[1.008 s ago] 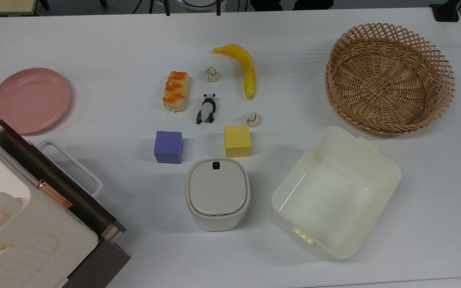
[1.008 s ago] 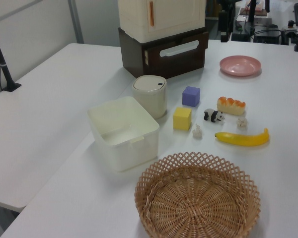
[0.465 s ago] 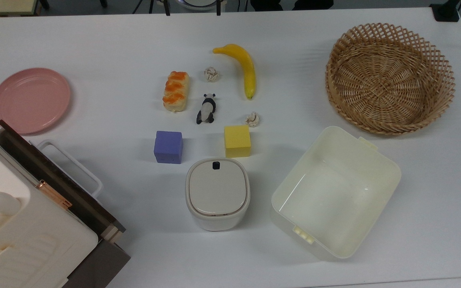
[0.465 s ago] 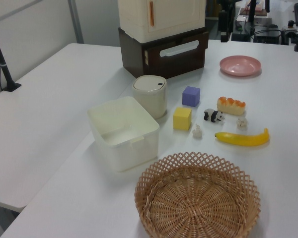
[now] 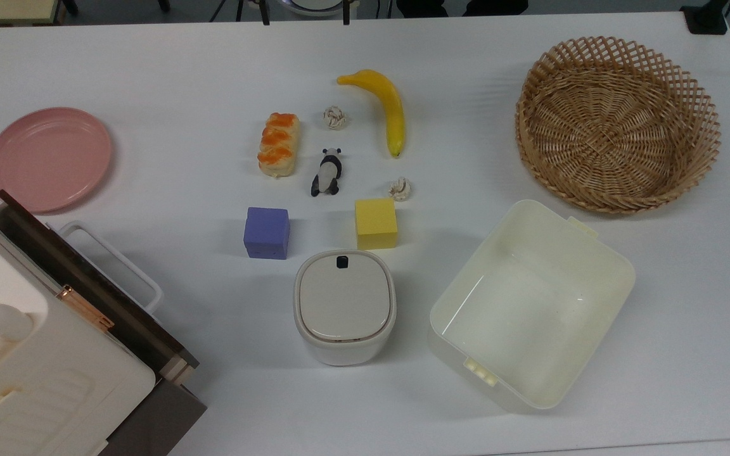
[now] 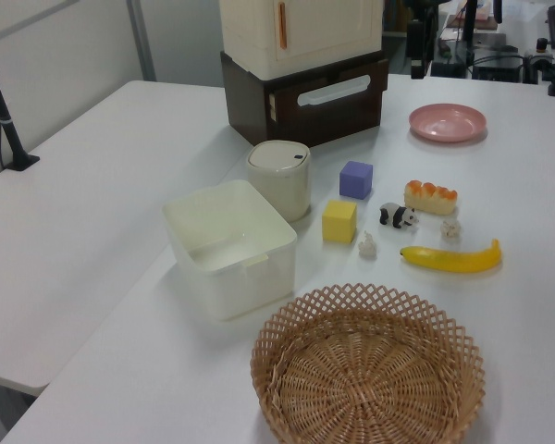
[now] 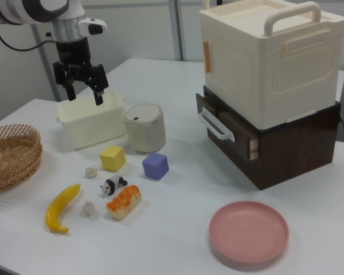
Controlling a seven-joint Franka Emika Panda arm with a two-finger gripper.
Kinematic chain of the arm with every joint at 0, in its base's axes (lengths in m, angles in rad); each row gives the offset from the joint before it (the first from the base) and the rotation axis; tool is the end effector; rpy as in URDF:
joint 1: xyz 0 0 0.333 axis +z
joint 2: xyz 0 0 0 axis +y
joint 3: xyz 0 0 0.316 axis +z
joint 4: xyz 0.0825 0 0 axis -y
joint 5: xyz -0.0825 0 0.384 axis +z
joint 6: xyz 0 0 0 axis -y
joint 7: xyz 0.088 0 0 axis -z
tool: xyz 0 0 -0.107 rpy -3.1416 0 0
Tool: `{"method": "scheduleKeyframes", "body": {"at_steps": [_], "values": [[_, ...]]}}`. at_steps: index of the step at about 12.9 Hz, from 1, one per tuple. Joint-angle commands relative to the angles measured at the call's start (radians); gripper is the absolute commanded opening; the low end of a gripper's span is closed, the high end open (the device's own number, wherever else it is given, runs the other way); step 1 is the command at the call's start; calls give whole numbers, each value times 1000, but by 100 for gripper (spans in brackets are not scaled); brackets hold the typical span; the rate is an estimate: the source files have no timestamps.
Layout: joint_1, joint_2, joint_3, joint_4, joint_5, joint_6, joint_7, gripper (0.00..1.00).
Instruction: Put the bread in the basket
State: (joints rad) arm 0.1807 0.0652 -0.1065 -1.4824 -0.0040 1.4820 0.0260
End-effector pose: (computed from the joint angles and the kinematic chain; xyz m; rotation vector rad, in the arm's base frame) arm 0.5639 0.0436 0.6220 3.1249 0.0750 -0.1010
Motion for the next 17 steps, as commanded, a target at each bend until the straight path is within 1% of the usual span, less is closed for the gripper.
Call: {"method": "scheduleKeyframes", "body": {"at_steps": [1, 11, 14, 17], "values": [[8, -8, -1, -12, -14, -12, 2, 100], [11, 5, 1, -16, -13, 0, -11, 100], [11, 8, -1, -48, -16, 23, -12, 100], [3, 28, -1, -59, -25, 23, -9, 100]]}}
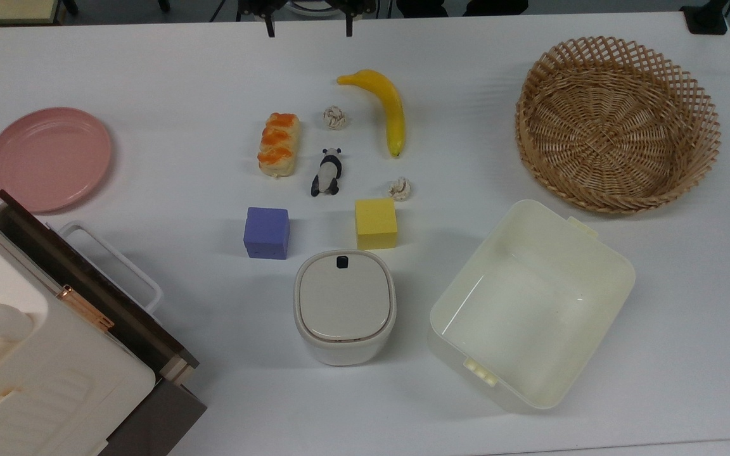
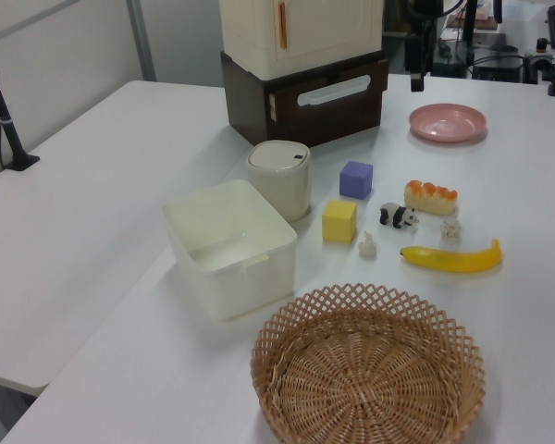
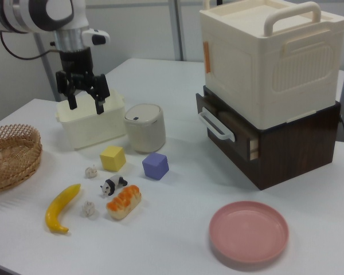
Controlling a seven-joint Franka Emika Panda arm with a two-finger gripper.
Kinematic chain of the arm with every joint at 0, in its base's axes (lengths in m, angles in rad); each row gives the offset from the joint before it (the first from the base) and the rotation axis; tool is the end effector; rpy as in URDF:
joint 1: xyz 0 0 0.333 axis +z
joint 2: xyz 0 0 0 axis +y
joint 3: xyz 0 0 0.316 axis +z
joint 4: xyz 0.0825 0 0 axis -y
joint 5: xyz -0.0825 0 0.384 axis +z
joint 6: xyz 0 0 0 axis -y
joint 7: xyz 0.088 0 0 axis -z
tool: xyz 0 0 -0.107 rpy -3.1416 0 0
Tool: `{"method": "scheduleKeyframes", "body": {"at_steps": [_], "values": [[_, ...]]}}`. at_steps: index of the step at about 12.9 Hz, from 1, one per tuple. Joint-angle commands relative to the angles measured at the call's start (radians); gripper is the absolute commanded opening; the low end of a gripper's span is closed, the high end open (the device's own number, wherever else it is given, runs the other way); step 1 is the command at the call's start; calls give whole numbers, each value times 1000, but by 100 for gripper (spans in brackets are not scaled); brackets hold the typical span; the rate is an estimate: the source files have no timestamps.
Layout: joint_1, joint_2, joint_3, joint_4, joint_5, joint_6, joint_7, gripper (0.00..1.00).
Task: Put the bread in the basket
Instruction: 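Move the gripper over the bread roll and lower it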
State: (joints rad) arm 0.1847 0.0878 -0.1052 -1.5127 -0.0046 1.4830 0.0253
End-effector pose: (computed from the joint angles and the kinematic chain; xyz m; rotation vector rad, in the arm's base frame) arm 0.5689 0.0475 0.5953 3.1153 0.0840 -0.1812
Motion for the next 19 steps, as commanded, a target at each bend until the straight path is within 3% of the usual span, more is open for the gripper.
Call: {"method": "scheduleKeyframes", "body": {"at_steps": [1, 6, 11, 19], "values": [[-5, 7, -2, -40, -29, 22, -8, 100], [-42, -13, -13, -168, -32, 35, -11, 100], [-140, -5, -13, -314, -32, 203, -11, 100], [-177, 6, -13, -466, -77, 374, -11, 100]]}}
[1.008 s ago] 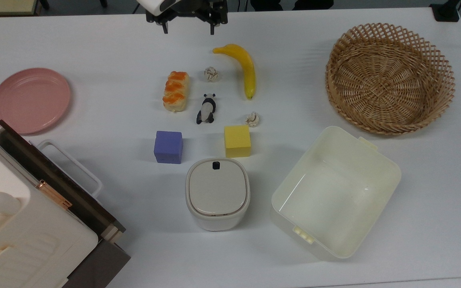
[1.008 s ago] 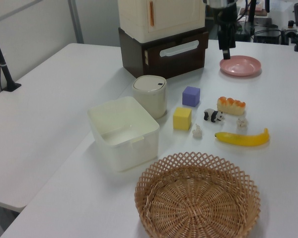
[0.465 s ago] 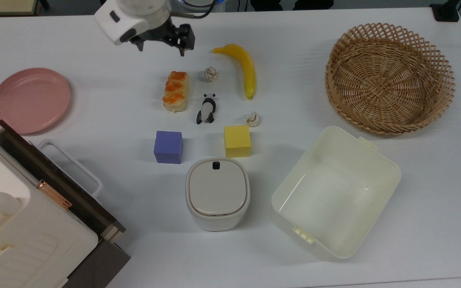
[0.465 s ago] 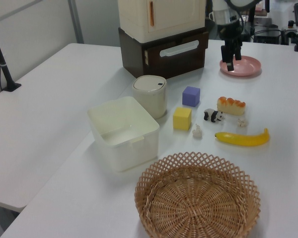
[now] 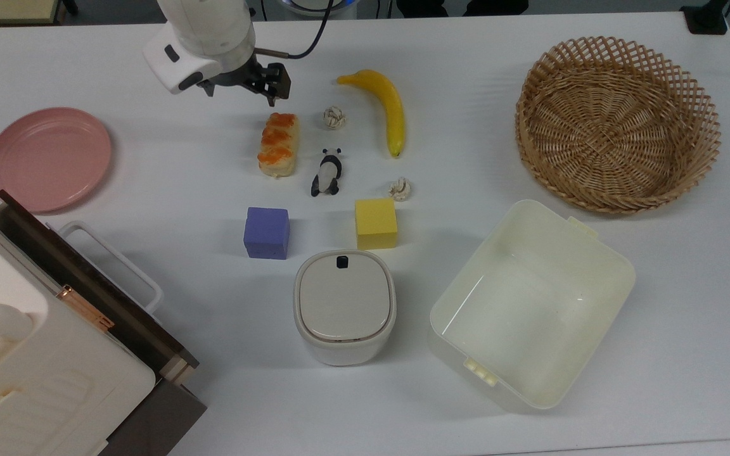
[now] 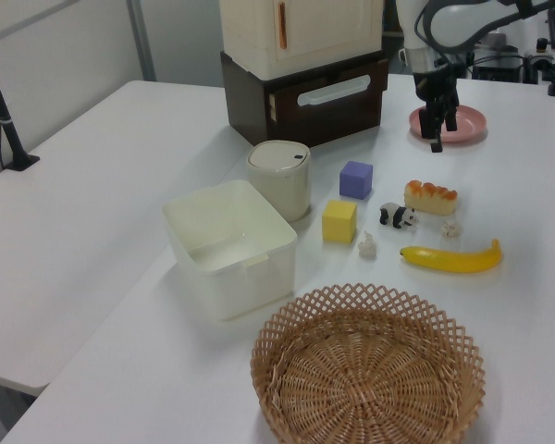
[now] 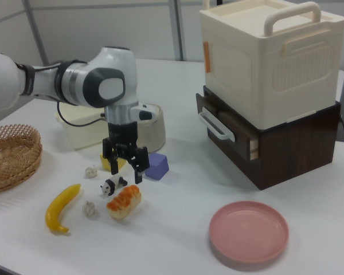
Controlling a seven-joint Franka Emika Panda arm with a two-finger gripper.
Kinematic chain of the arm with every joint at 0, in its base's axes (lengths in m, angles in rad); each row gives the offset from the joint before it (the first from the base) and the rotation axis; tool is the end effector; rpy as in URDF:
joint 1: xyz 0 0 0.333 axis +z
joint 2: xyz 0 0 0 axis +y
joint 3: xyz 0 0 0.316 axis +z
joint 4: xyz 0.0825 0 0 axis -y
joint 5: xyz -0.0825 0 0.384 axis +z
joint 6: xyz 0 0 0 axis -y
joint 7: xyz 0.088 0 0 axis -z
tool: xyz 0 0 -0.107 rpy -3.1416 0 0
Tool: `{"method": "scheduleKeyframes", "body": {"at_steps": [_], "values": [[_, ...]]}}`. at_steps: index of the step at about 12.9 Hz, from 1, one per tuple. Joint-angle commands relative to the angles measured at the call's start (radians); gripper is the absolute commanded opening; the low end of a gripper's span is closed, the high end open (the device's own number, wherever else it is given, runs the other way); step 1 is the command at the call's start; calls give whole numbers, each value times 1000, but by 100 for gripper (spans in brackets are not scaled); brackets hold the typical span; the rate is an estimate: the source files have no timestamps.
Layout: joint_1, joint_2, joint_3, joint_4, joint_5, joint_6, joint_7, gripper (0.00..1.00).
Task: Put the bread in the basket
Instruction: 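Move the gripper over the bread roll and lower it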
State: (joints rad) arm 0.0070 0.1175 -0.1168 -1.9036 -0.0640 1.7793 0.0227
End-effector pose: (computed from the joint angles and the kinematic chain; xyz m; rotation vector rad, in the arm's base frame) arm 0.5566 -0.0653 0.4200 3.0502 -0.1718 -0.3748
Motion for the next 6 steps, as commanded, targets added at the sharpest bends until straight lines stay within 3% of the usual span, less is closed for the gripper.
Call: {"method": "scheduleKeyframes", "body": {"at_steps": [1, 6], "values": [[1, -22, -1, -94, -19, 101, -9, 100], [-16, 39, 0, -109, -20, 167, -6, 100]]}}
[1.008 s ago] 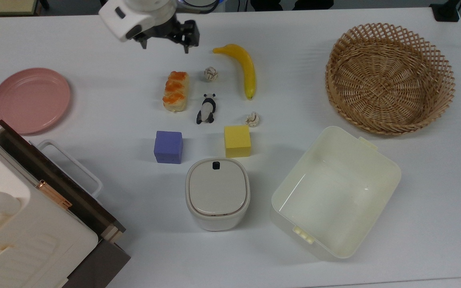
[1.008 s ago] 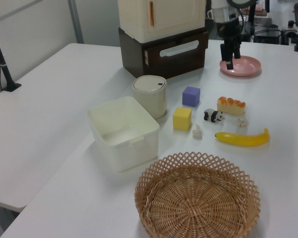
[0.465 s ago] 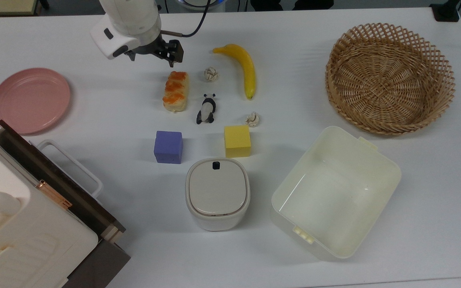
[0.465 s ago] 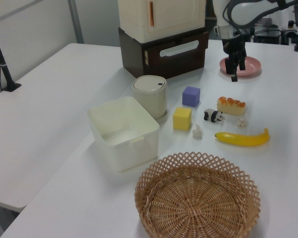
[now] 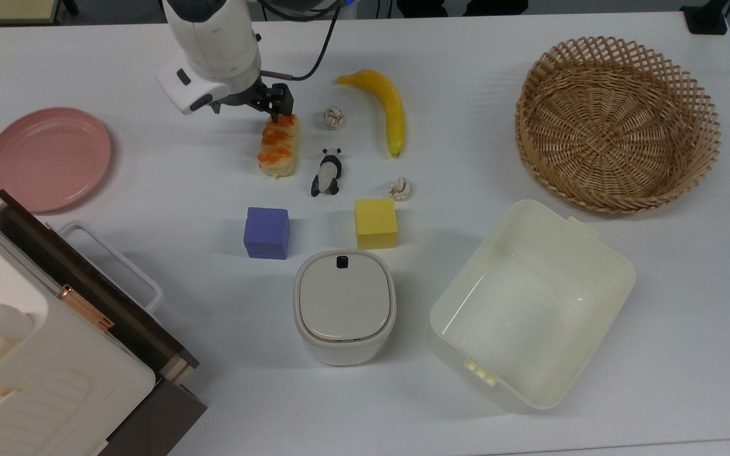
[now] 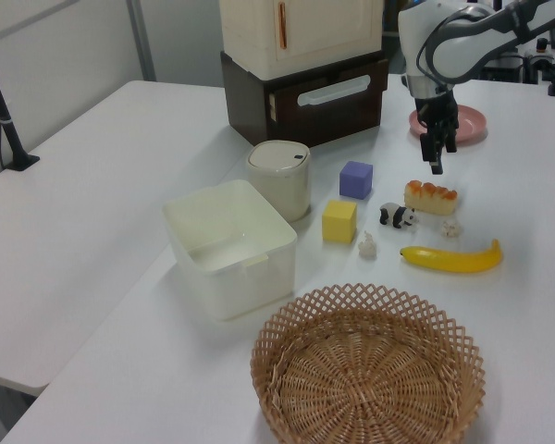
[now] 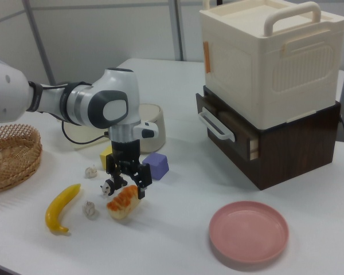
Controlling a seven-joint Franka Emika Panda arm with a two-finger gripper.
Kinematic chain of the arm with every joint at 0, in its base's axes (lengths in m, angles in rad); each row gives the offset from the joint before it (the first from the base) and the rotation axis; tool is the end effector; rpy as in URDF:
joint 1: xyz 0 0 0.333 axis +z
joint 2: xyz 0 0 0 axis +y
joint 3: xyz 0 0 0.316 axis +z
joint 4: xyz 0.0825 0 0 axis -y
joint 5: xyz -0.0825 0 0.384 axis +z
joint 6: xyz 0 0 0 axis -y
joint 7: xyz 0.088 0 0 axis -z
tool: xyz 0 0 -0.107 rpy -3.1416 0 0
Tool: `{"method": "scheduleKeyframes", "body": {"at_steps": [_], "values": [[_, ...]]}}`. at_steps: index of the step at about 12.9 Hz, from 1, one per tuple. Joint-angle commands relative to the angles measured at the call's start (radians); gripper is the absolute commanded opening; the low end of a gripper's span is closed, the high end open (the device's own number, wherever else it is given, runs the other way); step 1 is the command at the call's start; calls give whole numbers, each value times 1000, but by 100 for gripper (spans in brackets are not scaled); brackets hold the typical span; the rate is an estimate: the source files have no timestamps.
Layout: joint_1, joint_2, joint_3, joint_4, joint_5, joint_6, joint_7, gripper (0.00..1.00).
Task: Put the bread in the basket
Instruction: 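Close the gripper on the bread roll and lift it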
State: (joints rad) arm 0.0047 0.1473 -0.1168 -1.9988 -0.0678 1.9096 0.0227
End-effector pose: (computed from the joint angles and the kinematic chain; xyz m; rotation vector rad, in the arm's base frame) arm 0.5517 -0.0657 0.3699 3.0480 -0.1609 -0.3665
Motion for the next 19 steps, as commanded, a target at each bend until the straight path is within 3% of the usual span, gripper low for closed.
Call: {"method": "scheduleKeyframes", "body": {"at_steps": [1, 15, 19], "values": [[-14, 17, 0, -14, -17, 39, -6, 100], [21, 78, 19, -11, 57, 68, 25, 100], [23, 106, 32, -12, 57, 109, 28, 88]]}}
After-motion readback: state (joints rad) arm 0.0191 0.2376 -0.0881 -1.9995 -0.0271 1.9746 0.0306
